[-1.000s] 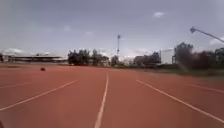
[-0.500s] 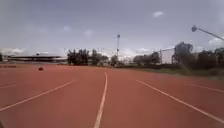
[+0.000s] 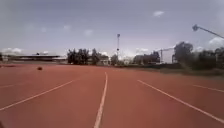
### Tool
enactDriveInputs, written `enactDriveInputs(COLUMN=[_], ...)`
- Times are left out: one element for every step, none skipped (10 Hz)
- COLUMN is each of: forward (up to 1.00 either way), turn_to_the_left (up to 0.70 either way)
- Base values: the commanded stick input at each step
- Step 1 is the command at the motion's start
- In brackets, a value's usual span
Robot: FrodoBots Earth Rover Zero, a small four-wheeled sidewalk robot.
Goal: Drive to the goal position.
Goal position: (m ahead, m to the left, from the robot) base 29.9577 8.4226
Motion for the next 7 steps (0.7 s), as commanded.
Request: enactDriveInputs(forward=[0.45,0.45,0.45,0.45,0.45,0.45,0.45], turn_to_the_left=[0.00,0.00,0.00,0.00,0.00,0.00,0.00])
